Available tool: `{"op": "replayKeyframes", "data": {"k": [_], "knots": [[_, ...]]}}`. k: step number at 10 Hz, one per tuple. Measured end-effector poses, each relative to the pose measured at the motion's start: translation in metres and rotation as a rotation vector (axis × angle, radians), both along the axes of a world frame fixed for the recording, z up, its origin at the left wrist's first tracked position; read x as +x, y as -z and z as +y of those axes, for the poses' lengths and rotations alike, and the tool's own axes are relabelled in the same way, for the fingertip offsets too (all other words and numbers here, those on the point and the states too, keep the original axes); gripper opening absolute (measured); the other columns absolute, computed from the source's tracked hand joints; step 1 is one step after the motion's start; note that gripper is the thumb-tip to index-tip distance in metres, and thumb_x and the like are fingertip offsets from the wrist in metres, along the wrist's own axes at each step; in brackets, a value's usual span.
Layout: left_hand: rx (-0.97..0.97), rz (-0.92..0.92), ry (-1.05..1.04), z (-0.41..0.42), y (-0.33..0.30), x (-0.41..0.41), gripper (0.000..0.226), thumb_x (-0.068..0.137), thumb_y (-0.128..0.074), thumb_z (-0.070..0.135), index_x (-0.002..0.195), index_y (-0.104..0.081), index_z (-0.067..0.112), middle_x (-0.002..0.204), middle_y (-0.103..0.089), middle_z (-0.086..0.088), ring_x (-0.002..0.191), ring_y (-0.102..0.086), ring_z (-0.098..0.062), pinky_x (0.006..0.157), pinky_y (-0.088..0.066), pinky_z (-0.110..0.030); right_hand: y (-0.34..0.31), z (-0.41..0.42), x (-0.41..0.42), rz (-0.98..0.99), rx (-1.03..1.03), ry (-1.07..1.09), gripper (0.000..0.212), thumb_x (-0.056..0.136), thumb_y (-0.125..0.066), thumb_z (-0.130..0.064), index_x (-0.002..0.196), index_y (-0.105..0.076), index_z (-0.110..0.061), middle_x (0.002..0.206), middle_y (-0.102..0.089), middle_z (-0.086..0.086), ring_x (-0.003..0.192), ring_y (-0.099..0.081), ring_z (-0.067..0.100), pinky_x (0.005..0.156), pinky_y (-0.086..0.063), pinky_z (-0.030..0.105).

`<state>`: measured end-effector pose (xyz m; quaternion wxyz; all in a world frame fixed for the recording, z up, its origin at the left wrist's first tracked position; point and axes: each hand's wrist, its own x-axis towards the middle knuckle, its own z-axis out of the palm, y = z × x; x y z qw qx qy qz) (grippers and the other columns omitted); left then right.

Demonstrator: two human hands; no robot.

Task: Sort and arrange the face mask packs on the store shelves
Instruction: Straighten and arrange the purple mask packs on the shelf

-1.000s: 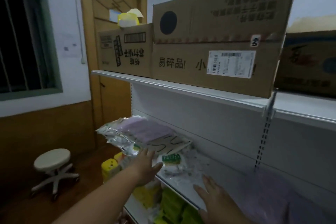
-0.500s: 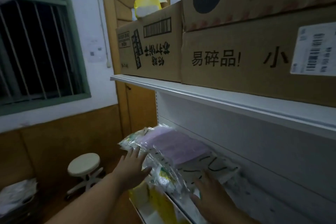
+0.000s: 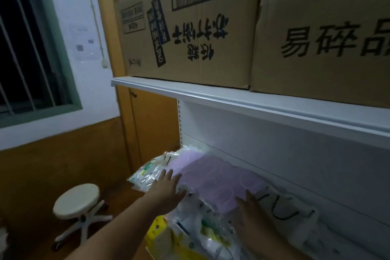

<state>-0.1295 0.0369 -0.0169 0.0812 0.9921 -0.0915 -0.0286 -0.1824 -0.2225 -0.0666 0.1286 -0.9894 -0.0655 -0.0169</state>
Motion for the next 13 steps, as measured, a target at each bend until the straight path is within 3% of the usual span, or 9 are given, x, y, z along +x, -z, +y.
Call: {"op": "replayKeyframes", "data": {"k": [3,5,7,8,9,10,11,12,13], "knots": [[-0.326,-0.035,0.264,0.011,0.035,0.089,0.049,0.096,-0.050,0.038,0.143,-0.040,0.029,0.156,-0.027,0.005,0.145,-0.018,-0.013,0.113,-0.021,-0.025,0.024,0.049,0.041,0.048,-0.038,0.404,0.081,0.090,-0.036,-0.065,0.152,-0.007,-0.024,0.161,0.003,0.005,0.148,-0.002,0.024,0.117,-0.013,0.040],[-0.706,0.115,0.290,-0.002,0.036,0.107,0.027,0.093,-0.056,0.022,0.117,-0.066,0.028,0.129,-0.059,0.006,0.113,-0.053,-0.008,0.089,-0.034,-0.013,0.034,0.061,0.037,0.093,-0.010,0.488,0.075,0.091,-0.040,-0.061,0.152,-0.014,-0.026,0.161,-0.001,-0.001,0.148,-0.007,0.016,0.116,-0.010,0.029],[-0.983,0.478,0.293,-0.017,0.029,0.101,0.027,0.086,-0.068,0.031,0.112,-0.071,0.023,0.120,-0.066,0.011,0.108,-0.060,-0.005,0.092,-0.047,-0.018,0.005,0.063,0.031,-0.140,0.220,0.486,0.030,0.084,-0.057,-0.033,0.114,-0.062,-0.032,0.113,-0.066,-0.006,0.103,-0.064,0.009,0.075,-0.034,0.006],[-1.120,0.646,0.185,-0.016,0.033,0.094,0.042,0.071,-0.074,0.040,0.109,-0.072,0.022,0.106,-0.073,0.008,0.101,-0.067,-0.009,0.095,-0.051,-0.032,0.010,0.069,0.015,-0.123,0.282,0.446,0.040,0.079,-0.067,-0.042,0.113,-0.051,-0.058,0.124,-0.058,-0.027,0.103,-0.061,0.000,0.078,-0.037,0.002],[-1.403,0.984,-0.025,-0.022,0.036,0.091,0.031,0.082,-0.064,0.026,0.107,-0.070,0.007,0.088,-0.076,-0.008,0.081,-0.072,-0.026,0.071,-0.057,-0.037,0.028,0.095,0.007,-0.417,0.449,0.462,0.077,0.030,-0.089,-0.011,0.099,-0.072,-0.039,0.110,-0.040,-0.058,0.091,-0.068,0.004,0.082,-0.040,0.005],[-1.542,1.424,-0.030,-0.028,0.029,0.082,0.047,0.080,-0.054,0.027,0.108,-0.068,-0.007,0.091,-0.070,-0.024,0.078,-0.069,-0.032,0.073,-0.050,-0.037,0.016,0.116,0.005,-0.452,0.011,0.215,0.043,0.080,-0.062,0.005,0.065,-0.076,-0.033,0.157,-0.010,-0.020,0.139,-0.025,0.000,0.100,-0.024,0.003],[-1.408,1.210,0.057,-0.023,0.026,0.080,0.038,0.084,-0.039,-0.011,0.120,-0.051,-0.004,0.064,-0.068,-0.022,0.059,-0.069,-0.018,0.062,-0.052,-0.025,0.004,0.122,0.025,-0.427,-0.003,0.259,0.092,0.101,0.009,-0.029,0.061,-0.074,-0.028,0.156,0.016,-0.022,0.141,0.008,-0.008,0.100,-0.022,0.000],[-1.536,0.933,-0.008,-0.014,0.032,0.086,0.050,0.070,-0.036,-0.020,0.113,-0.060,-0.012,0.086,-0.072,-0.027,0.077,-0.071,-0.030,0.068,-0.055,-0.030,0.007,0.114,0.029,-0.435,0.009,0.277,0.081,0.094,-0.008,-0.056,0.117,-0.063,-0.001,0.154,-0.010,-0.028,0.134,-0.012,-0.020,0.101,-0.016,-0.004],[-1.535,0.820,-0.061,-0.001,0.034,0.093,0.045,0.077,-0.038,-0.017,0.104,-0.066,0.004,0.084,-0.074,-0.017,0.076,-0.070,-0.030,0.064,-0.052,-0.032,0.008,0.078,0.030,-0.331,0.079,0.331,0.080,0.093,-0.020,-0.068,0.133,-0.053,-0.007,0.143,-0.047,0.009,0.124,-0.055,0.014,0.097,-0.036,0.006]]}}
